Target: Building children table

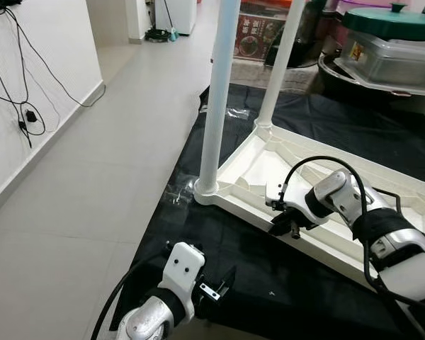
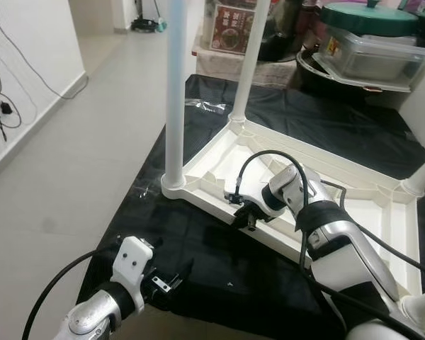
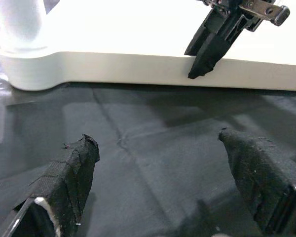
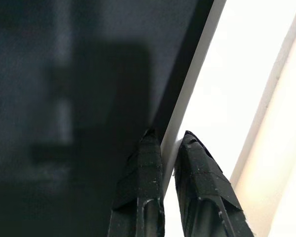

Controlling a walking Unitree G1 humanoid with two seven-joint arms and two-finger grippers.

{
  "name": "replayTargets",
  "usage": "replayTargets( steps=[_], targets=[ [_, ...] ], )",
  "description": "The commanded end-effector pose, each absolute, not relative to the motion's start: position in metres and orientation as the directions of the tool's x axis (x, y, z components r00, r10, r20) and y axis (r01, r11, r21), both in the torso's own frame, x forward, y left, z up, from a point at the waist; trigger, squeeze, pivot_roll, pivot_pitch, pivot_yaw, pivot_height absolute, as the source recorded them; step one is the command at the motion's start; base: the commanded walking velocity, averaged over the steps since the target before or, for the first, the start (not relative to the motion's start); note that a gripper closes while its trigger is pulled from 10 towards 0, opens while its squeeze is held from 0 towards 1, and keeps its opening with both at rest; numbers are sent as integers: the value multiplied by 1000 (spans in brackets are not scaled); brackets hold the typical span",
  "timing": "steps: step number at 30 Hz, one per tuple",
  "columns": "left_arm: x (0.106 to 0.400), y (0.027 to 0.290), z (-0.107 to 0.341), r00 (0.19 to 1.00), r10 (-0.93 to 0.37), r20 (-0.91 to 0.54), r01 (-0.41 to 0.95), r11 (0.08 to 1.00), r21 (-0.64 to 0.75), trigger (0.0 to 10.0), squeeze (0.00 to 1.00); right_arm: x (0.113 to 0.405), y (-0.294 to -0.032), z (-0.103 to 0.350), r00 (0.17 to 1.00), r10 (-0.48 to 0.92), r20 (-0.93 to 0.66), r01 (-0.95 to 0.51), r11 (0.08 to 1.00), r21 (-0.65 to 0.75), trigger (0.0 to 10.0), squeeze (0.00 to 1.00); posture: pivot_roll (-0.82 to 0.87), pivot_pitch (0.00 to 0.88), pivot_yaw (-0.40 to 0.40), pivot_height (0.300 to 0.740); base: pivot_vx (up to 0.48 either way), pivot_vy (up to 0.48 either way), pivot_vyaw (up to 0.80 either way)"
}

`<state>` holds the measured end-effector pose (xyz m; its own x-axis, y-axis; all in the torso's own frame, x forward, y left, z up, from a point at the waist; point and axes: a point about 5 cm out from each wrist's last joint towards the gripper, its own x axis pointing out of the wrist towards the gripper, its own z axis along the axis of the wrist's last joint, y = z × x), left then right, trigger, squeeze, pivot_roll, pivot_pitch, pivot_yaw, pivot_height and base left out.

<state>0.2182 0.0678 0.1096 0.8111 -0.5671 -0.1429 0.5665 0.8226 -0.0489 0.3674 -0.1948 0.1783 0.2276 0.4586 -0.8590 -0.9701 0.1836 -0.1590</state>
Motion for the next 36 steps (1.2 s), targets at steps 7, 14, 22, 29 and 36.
replayTargets(
  steps=[7, 14, 22, 29, 36],
  targets=[
    [220, 67, 107, 812, -561, -158, 558, 827, -69, 10000, 0, 365, -181, 184, 146, 431, -890, -977, -78, -198, 0, 0, 25, 98, -128, 740, 0, 0, 0],
    [221, 67, 106, 812, -561, -160, 558, 827, -70, 10000, 0, 362, -182, 179, 185, 322, -929, -900, -324, -291, 0, 0, 23, 93, -124, 740, 0, 0, 0],
    [222, 68, 105, 811, -561, -163, 558, 827, -68, 10000, 0, 368, -187, 180, 307, 177, -935, -809, -469, -355, 0, 0, 27, 91, -124, 740, 0, 0, 0],
    [222, 69, 105, 813, -557, -167, 555, 829, -65, 10000, 0, 368, -221, 181, 333, -34, -942, -830, -485, -276, 0, 0, 30, 90, -118, 740, 0, 0, 0],
    [222, 69, 105, 811, -561, -167, 558, 827, -68, 10000, 0, 367, -237, 178, 347, -74, -935, -862, -417, -287, 3961, 0, 30, 92, -115, 740, 0, 0, 0]
  ],
)
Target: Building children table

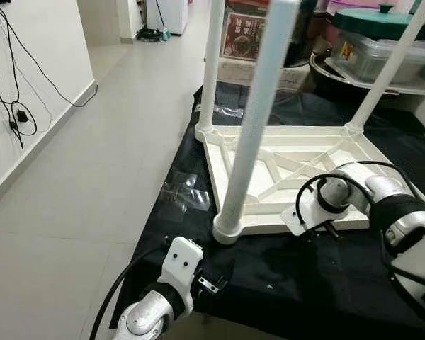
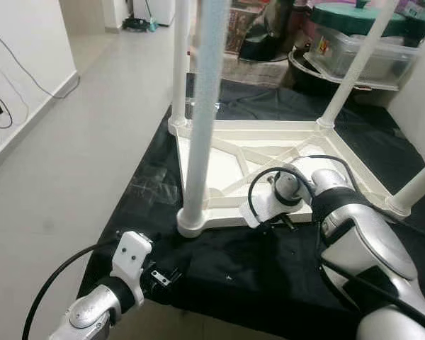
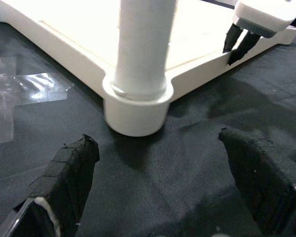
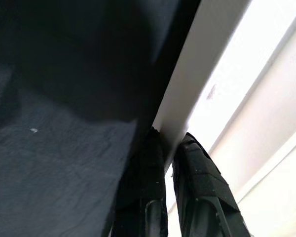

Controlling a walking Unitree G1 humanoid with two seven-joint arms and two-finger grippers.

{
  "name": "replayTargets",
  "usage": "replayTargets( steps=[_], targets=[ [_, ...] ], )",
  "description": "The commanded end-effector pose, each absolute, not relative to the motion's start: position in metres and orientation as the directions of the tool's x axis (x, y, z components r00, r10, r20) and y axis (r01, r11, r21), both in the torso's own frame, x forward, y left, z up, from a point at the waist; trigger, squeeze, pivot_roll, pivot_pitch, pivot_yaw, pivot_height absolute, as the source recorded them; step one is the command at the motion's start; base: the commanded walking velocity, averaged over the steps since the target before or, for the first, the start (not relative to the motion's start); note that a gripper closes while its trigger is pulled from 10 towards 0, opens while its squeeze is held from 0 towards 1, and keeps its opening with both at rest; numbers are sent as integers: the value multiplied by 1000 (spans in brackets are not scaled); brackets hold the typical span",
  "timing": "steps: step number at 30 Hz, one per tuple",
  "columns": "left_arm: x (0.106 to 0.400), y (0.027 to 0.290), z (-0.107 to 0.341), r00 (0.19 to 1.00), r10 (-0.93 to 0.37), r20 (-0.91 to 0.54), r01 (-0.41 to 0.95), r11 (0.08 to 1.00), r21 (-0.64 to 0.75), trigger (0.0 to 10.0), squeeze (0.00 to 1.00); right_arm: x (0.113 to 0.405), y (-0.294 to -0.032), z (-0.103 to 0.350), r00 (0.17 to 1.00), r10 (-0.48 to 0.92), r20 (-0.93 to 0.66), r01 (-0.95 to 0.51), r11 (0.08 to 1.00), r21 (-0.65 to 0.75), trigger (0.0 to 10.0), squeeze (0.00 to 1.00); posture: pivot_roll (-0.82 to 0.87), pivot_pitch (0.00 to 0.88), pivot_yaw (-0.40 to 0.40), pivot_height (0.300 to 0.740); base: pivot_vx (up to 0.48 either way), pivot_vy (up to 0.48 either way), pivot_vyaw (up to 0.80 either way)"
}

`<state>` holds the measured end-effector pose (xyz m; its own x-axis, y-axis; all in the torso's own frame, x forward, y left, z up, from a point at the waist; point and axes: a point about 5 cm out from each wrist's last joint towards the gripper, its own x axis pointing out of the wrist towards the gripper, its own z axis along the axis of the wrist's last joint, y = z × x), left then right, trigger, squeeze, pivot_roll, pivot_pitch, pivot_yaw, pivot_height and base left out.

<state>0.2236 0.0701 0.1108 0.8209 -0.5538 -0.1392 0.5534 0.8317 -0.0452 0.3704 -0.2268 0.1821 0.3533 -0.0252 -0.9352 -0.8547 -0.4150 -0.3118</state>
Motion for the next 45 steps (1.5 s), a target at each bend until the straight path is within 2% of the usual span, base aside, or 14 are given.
replayTargets(
  steps=[1, 6, 7, 13, 14, 26, 27, 30, 32, 33, 36, 40, 43, 45],
  targets=[
    [221, 70, 105, 809, -563, -169, 560, 826, -70, 10000, 0, 367, -245, 174, 370, -97, -924, -869, -388, -307, 10000, 0, 32, 91, -112, 740, 0, 0, 0],
    [221, 70, 104, 809, -563, -170, 560, 826, -70, 10000, 0, 368, -247, 173, 390, -108, -914, -862, -392, -322, 10000, 0, 32, 91, -112, 740, 0, 0, 0],
    [222, 70, 104, 809, -563, -170, 560, 826, -69, 10000, 0, 368, -246, 172, 393, -97, -915, -860, -392, -328, 10000, 1000, 33, 90, -110, 740, 0, 0, 0],
    [223, 70, 103, 809, -561, -175, 559, 826, -69, 10000, 0, 366, -250, 174, 372, -97, -923, -870, -382, -311, 10000, 1000, 34, 83, -108, 740, 0, 0, 0],
    [223, 71, 103, 809, -561, -175, 558, 827, -68, 10000, 0, 365, -252, 177, 371, -85, -925, -874, -370, -316, 10000, 0, 34, 83, -107, 740, 0, 0, 0],
    [226, 73, 102, 808, -562, -179, 560, 826, -62, 10000, 0, 359, -271, 200, 353, 78, -932, -921, -147, -361, 10000, 0, 24, 72, -88, 740, 0, 0, 0],
    [227, 73, 101, 807, -563, -181, 562, 825, -61, 10000, 0, 356, -275, 204, 348, 154, -925, -931, -64, -360, 10000, 0, 19, 66, -82, 740, 0, 0, 0],
    [227, 73, 101, 806, -563, -182, 563, 825, -60, 10000, 0, 352, -275, 204, 334, 252, -908, -940, 15, -342, 10000, 0, 16, 64, -78, 740, 0, 0, 0],
    [228, 74, 100, 806, -563, -184, 563, 824, -57, 10000, 0, 346, -268, 200, 359, 515, -779, -932, 244, -268, 10000, 0, 12, 61, -74, 740, 0, 0, 0],
    [228, 74, 100, 806, -563, -184, 563, 824, -57, 10000, 0, 346, -268, 200, 359, 515, -779, -932, 244, -268, 10000, 0, 12, 61, -74, 740, 0, 0, 0],
    [229, 76, 99, 806, -562, -184, 564, 824, -51, 10000, 0, 344, -265, 185, 483, 577, -658, -860, 453, -234, 10000, 0, 7, 58, -64, 740, 0, 0, 0],
    [229, 77, 100, 809, -561, -178, 563, 825, -40, 10000, 0, 338, -264, 169, 592, 551, -588, -789, 546, -283, 10000, 0, 2, 56, -50, 740, 0, 0, 0],
    [230, 80, 101, 819, -550, -166, 555, 832, -17, 10000, 0, 323, -251, 153, 796, 502, -339, -587, 776, -231, 10000, 0, -7, 46, -43, 740, 0, 0, 0],
    [230, 81, 101, 822, -546, -162, 552, 834, -11, 10000, 0, 318, -248, 151, 834, 474, -282, -536, 816, -216, 10000, 0, -8, 45, -43, 740, 0, 0, 0]
  ],
)
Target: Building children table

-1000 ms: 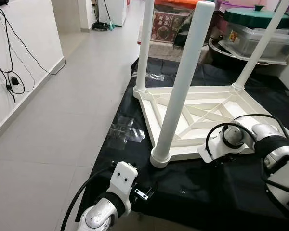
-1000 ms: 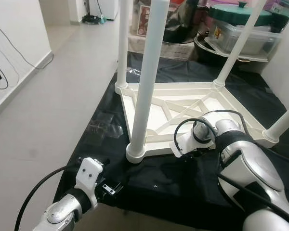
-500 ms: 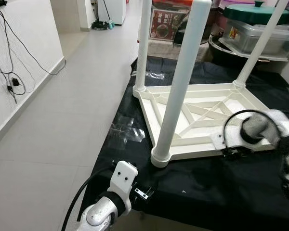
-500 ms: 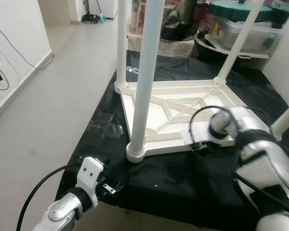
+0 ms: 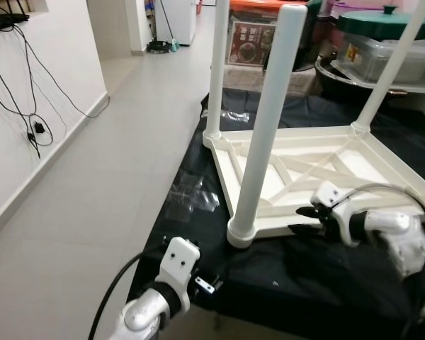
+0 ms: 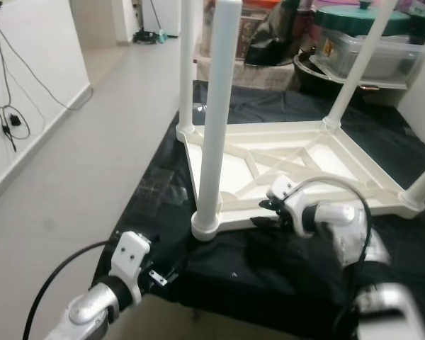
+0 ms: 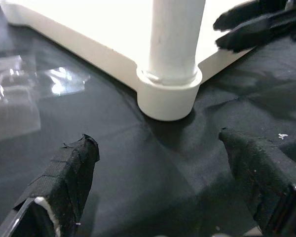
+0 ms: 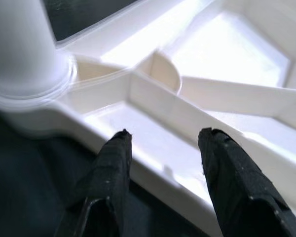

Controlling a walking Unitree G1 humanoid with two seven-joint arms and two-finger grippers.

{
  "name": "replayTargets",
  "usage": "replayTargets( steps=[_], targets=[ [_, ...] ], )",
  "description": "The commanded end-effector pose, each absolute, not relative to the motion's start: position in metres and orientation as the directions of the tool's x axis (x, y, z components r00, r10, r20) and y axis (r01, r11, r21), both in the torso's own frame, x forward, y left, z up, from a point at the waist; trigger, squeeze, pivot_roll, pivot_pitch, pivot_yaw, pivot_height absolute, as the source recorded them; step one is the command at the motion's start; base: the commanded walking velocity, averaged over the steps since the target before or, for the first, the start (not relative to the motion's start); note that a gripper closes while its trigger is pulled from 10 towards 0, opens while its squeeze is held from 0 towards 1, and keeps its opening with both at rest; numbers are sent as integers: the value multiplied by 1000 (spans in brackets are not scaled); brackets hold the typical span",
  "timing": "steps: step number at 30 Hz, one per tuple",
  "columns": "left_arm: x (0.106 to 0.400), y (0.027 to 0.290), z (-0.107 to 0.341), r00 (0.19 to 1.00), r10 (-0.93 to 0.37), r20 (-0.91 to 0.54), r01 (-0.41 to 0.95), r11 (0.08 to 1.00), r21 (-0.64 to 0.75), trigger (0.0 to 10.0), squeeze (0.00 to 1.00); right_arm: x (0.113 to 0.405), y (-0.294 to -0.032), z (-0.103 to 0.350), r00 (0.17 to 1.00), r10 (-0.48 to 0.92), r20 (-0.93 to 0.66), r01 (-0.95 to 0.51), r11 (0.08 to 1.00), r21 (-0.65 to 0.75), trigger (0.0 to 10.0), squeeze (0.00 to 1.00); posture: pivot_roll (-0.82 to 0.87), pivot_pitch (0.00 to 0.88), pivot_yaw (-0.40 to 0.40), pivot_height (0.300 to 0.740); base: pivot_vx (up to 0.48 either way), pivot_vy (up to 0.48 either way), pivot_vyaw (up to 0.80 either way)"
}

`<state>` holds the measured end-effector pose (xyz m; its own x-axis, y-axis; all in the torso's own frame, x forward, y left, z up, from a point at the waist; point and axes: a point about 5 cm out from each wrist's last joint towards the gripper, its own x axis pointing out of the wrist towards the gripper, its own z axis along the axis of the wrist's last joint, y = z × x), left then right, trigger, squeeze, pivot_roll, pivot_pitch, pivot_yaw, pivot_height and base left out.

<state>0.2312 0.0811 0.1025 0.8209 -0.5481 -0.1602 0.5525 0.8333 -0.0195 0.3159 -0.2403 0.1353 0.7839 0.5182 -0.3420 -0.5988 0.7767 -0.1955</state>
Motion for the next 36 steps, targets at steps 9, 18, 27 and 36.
replayTargets(
  steps=[9, 18, 27, 36],
  targets=[
    [232, 88, 103, 854, -502, -138, 509, 860, 20, 10000, 0, 270, -196, 138, 973, 230, -2, -230, 972, -50, 10000, 0, 2, 22, -34, 740, 0, 0, 0],
    [231, 90, 102, 863, -485, -141, 493, 870, 26, 10000, 0, 241, -150, 131, 957, 283, 57, -286, 958, 41, 10000, 0, 10, 10, -36, 740, 0, 0, 0],
    [230, 90, 101, 861, -489, -139, 496, 868, 20, 10000, 0, 224, -145, 136, 812, 584, 12, -574, 794, 202, 10000, 0, 7, 5, -34, 740, 0, 0, 0],
    [230, 113, 112, 936, -349, -45, 347, 937, -47, 10000, 0, 231, -113, 171, 677, 725, 127, -732, 645, 220, 10000, 0, 14, 19, -33, 740, 0, 0, 0]
  ],
)
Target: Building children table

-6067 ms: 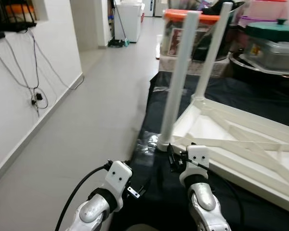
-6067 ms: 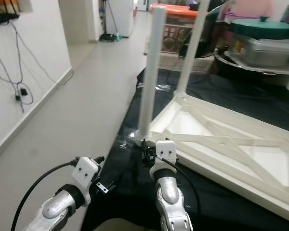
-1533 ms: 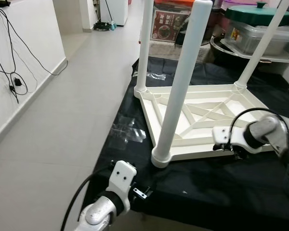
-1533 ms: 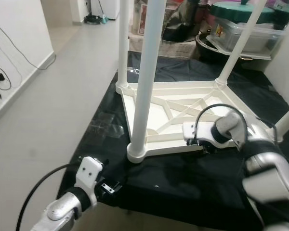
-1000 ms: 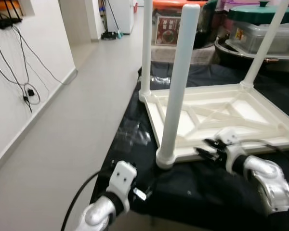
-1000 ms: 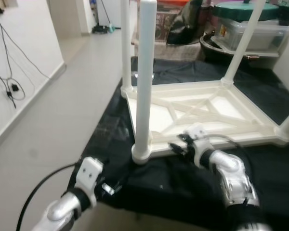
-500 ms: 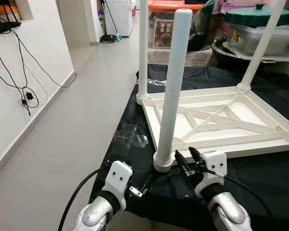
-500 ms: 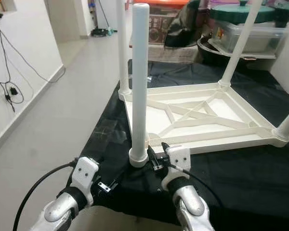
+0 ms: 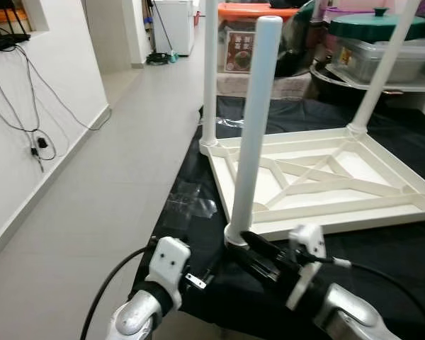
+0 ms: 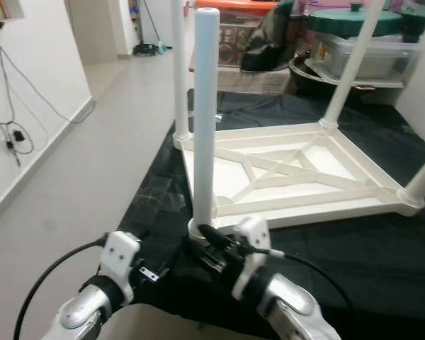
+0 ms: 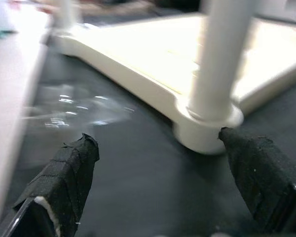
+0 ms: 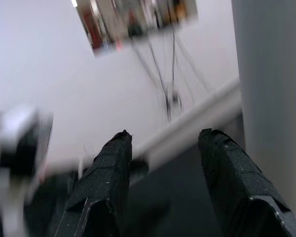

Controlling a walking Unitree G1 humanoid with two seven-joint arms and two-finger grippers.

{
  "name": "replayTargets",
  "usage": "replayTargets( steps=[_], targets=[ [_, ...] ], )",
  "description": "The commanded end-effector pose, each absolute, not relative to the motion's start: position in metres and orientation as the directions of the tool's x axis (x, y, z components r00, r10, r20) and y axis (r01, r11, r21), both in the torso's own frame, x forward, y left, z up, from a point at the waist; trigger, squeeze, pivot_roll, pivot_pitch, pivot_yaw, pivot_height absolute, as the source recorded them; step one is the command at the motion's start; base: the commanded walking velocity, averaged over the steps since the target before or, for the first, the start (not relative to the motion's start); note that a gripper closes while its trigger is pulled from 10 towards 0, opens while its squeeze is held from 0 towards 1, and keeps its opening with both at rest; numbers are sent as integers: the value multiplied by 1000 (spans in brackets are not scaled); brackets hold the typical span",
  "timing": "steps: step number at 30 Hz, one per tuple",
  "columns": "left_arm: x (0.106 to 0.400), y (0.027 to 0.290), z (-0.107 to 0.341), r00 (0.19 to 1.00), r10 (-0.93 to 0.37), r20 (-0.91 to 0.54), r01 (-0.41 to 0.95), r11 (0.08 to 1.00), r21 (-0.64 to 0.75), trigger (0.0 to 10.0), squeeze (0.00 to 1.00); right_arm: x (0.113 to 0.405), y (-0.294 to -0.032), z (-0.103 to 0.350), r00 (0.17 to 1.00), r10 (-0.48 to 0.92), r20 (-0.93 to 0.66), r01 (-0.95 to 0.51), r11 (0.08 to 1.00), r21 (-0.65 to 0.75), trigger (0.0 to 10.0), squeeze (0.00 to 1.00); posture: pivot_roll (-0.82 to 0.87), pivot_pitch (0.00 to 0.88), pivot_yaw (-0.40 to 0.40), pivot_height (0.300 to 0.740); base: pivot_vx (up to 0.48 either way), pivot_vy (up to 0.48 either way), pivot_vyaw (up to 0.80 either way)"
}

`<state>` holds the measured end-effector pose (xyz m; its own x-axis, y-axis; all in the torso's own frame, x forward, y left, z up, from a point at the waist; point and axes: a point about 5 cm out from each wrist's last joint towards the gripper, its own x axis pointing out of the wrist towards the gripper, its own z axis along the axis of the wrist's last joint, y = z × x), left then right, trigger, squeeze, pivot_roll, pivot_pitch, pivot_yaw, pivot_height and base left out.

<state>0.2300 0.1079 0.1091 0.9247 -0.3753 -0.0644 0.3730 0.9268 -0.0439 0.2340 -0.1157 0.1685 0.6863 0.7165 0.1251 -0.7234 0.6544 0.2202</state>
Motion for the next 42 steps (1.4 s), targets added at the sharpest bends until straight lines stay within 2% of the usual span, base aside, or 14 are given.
replayTargets(
  steps=[1, 6, 8, 13, 16, 17, 19, 24, 25, 28, 29, 30, 34, 42],
  targets=[
    [229, 119, 113, 948, -316, -39, 314, 948, -43, 10000, 0, 236, -108, 178, 682, 714, 158, -729, 647, 223, 10000, 0, 17, 22, -33, 740, 0, 0, 0],
    [226, 134, 109, 975, -217, -56, 217, 976, -4, 10000, 0, 250, -86, 202, 696, 678, 237, -718, 659, 224, 10000, 0, 29, 27, -39, 740, 0, 0, 0],
    [227, 135, 107, 976, -208, -62, 208, 978, -6, 10000, 0, 256, -73, 215, 692, 666, 278, -721, 652, 235, 10000, 0, 34, 33, -49, 740, 0, 0, 0],
    [228, 132, 107, 974, -219, -62, 219, 976, 0, 10000, 0, 259, -61, 224, 696, 650, 303, -716, 661, 225, 10000, 0, 28, 36, -45, 740, 0, 0, 0],
    [228, 130, 107, 971, -230, -61, 230, 973, 1, 10000, 0, 268, -52, 227, 748, 597, 290, -658, 724, 208, 10000, 0, 29, 37, -44, 740, 0, 0, 0],
    [228, 129, 107, 970, -237, -60, 237, 971, 1, 10000, 0, 276, -52, 225, 797, 544, 262, -597, 776, 203, 10000, 0, 36, 37, -45, 740, 0, 0, 0],
    [229, 127, 107, 968, -244, -60, 245, 969, 7, 10000, 0, 290, -56, 219, 878, 431, 209, -466, 869, 166, 10000, 0, 37, 37, -47, 740, 0, 0, 0],
    [229, 126, 107, 966, -251, -61, 252, 968, 8, 10000, 0, 300, -69, 213, 942, 289, 168, -314, 938, 146, 10000, 0, 37, 39, -51, 740, 0, 0, 0],
    [228, 125, 107, 964, -257, -64, 258, 966, 6, 10000, 0, 303, -82, 211, 973, 174, 152, -191, 975, 112, 10000, 0, 34, 42, -49, 740, 0, 0, 0],
    [228, 124, 106, 964, -259, -65, 260, 966, 6, 10000, 0, 303, -88, 211, 980, 133, 149, -148, 985, 93, 10000, 0, 34, 42, -49, 740, 0, 0, 0],
    [228, 124, 106, 963, -261, -68, 262, 965, 6, 10000, 0, 302, -101, 208, 990, 38, 135, -46, 997, 61, 10000, 0, 30, 45, -48, 740, 0, 0, 0],
    [228, 124, 106, 963, -261, -68, 262, 965, 6, 10000, 0, 302, -101, 208, 990, 38, 135, -46, 997, 61, 10000, 0, 30, 45, -48, 740, 0, 0, 0],
    [228, 124, 106, 961, -266, -71, 267, 964, 7, 10000, 0, 297, -130, 203, 977, -174, 119, 178, 984, -17, 10000, 0, 31, 48, -46, 740, 0, 0, 0],
    [228, 124, 105, 957, -278, -80, 279, 960, 10, 10000, 0, 301, -140, 199, 964, -244, 109, 248, 969, -23, 10000, 0, 36, 53, -42, 740, 0, 0, 0]
  ],
)
